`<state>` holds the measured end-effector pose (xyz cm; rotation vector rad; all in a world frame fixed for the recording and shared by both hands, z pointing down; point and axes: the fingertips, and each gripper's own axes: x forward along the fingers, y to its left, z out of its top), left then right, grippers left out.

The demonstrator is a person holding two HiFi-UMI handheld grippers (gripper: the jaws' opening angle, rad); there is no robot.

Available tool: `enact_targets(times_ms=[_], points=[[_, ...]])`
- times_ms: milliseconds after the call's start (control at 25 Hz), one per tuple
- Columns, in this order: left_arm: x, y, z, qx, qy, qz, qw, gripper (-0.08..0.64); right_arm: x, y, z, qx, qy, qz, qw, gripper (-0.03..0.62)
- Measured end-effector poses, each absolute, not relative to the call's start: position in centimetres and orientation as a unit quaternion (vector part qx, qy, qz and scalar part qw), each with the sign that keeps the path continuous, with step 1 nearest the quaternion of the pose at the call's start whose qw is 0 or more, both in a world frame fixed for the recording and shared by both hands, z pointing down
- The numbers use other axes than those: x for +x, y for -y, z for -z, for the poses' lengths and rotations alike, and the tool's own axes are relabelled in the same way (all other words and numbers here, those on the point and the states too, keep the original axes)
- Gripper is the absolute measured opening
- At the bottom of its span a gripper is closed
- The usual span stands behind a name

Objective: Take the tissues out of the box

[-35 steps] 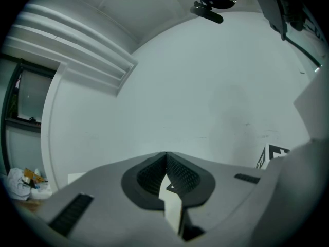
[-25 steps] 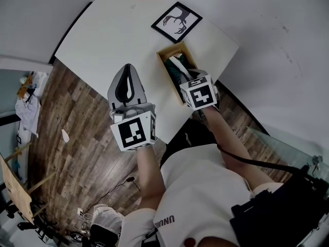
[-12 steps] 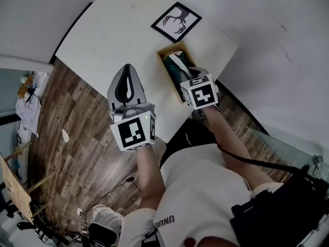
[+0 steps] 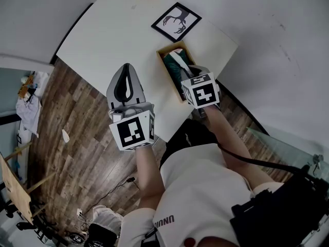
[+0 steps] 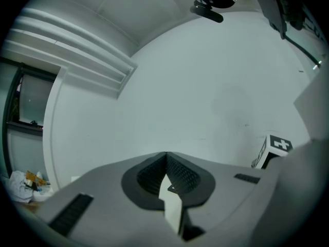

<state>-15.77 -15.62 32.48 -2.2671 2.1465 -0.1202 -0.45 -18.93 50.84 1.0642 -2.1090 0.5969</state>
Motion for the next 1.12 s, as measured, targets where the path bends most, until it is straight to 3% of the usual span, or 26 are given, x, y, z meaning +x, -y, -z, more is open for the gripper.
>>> enact_targets(times_ms=[1120], points=[[-16.0, 14.8, -31.9, -0.725, -0.688, 0.030, 0.016, 0.012, -0.6, 18.8, -49.4, 0.417, 0.818, -0.214, 0.332, 0.057]])
